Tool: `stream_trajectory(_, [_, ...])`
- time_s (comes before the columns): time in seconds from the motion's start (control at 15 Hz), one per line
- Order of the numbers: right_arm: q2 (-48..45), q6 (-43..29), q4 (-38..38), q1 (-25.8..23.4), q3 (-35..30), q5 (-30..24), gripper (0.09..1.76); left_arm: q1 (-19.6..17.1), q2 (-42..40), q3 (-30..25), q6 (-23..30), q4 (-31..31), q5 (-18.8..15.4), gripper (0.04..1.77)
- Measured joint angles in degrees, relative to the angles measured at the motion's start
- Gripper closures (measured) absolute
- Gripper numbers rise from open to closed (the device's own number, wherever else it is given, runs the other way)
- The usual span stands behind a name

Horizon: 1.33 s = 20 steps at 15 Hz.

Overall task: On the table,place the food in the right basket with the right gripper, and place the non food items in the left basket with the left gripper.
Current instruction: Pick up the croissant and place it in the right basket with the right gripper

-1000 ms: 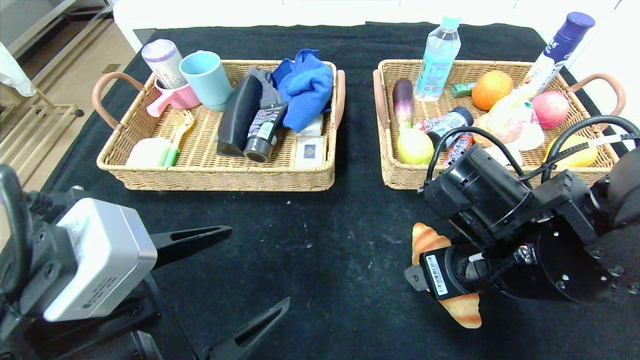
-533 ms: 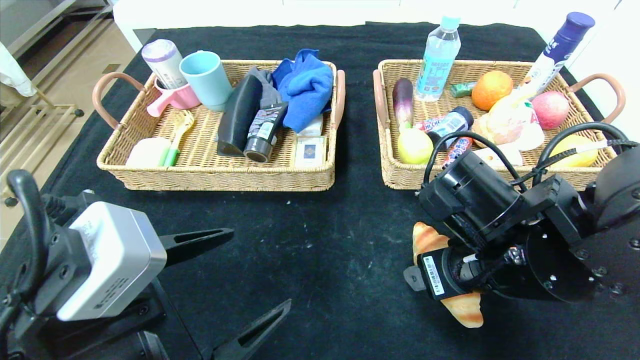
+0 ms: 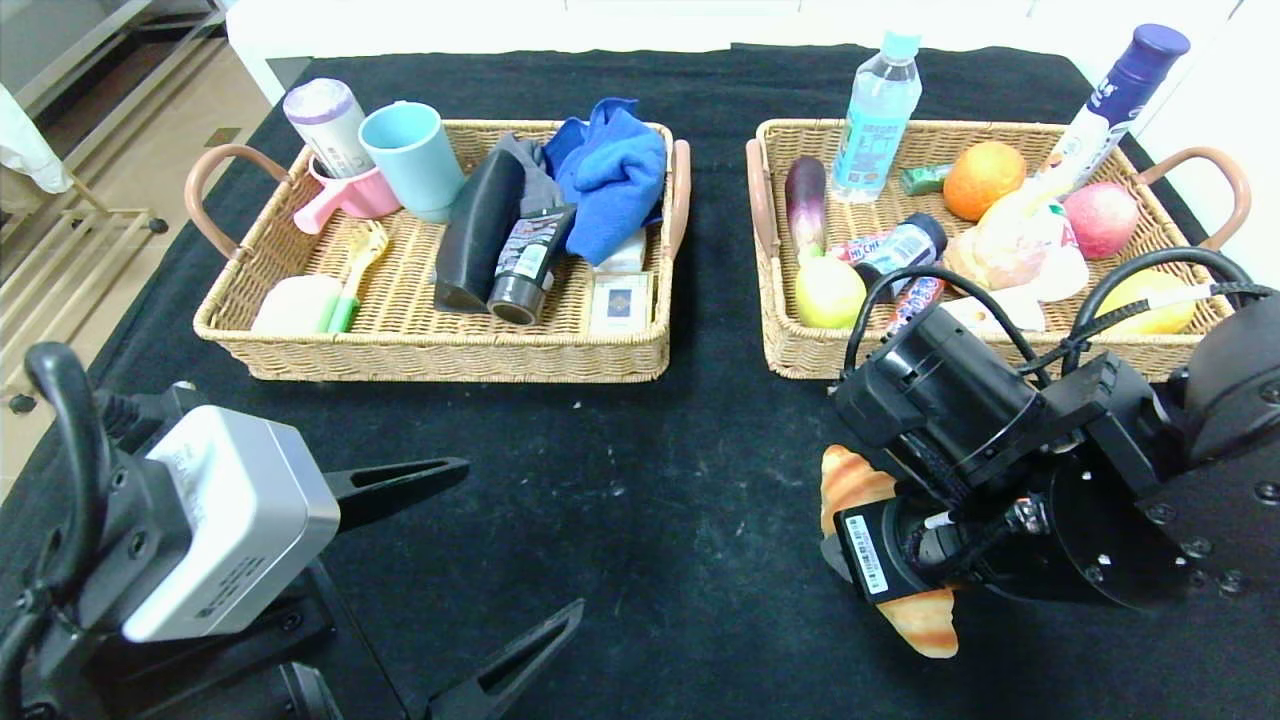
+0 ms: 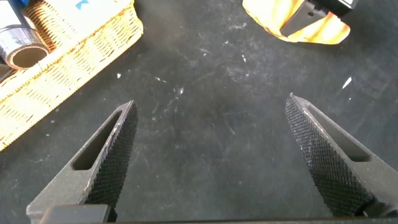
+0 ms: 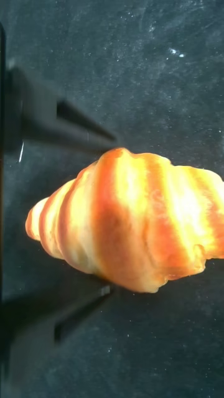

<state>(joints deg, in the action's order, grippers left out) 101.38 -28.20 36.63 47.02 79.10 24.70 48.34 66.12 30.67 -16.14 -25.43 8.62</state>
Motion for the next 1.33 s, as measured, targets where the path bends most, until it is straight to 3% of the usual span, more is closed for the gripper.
stream_trajectory(0.13, [0.0,0.0,0.0,0.1,-0.1,0.0,0.83,0.0,0.0,-0.1,0.0,0.0,0.0,0.09])
stream_trajectory(0.33, [0.0,0.0,0.0,0.2,-0.1,0.0,1.01,0.0,0.0,-0.1,0.0,0.0,0.0,0.09])
stream_trajectory(1.33, [-3.4,0.2,1.6,0.9,0.4,0.5,1.03,0.1,-1.3,-0.1,-0.3,-0.4,-0.1,0.09])
